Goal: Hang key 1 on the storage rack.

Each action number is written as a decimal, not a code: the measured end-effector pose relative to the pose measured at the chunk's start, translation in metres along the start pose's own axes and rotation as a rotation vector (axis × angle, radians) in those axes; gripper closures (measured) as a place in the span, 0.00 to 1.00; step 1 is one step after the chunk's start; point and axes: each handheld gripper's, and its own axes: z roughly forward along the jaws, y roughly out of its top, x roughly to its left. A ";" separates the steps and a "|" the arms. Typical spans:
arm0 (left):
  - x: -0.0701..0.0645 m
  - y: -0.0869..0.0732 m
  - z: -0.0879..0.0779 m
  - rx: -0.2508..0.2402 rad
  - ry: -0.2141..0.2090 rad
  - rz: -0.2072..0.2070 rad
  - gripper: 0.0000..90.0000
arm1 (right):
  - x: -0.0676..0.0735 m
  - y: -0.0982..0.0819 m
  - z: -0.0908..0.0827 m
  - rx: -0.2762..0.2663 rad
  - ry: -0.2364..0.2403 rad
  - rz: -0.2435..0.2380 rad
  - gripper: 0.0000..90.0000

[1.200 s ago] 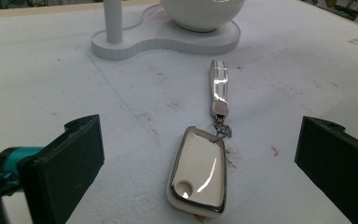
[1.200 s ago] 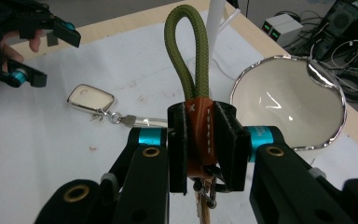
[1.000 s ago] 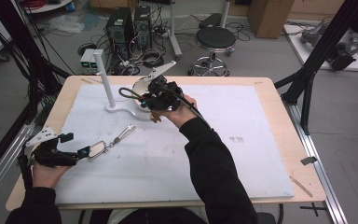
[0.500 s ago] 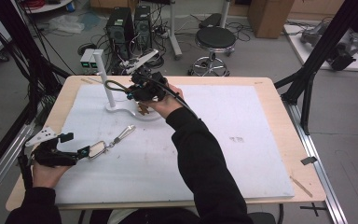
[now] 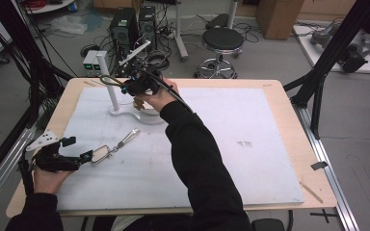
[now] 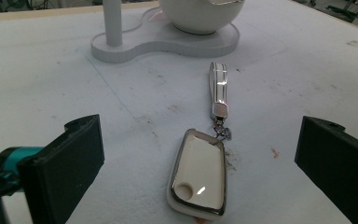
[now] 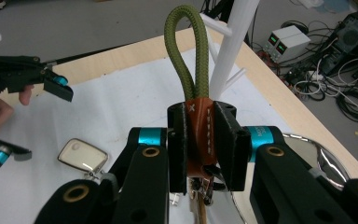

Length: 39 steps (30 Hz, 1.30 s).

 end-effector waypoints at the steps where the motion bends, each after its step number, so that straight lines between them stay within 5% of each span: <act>1: 0.000 0.000 0.000 -0.001 0.000 -0.002 0.02 | 0.000 0.005 0.003 0.008 -0.005 0.004 0.84; 15: 0.000 0.000 0.000 -0.006 -0.007 0.006 0.02 | -0.005 0.030 0.027 0.039 0.016 0.038 0.84; 23: 0.000 0.000 0.000 -0.004 -0.010 0.006 0.02 | -0.012 0.027 0.048 0.077 0.007 0.079 0.84; 39: 0.000 0.000 0.001 0.000 -0.011 0.006 0.02 | -0.017 0.023 0.059 0.110 -0.022 0.110 0.81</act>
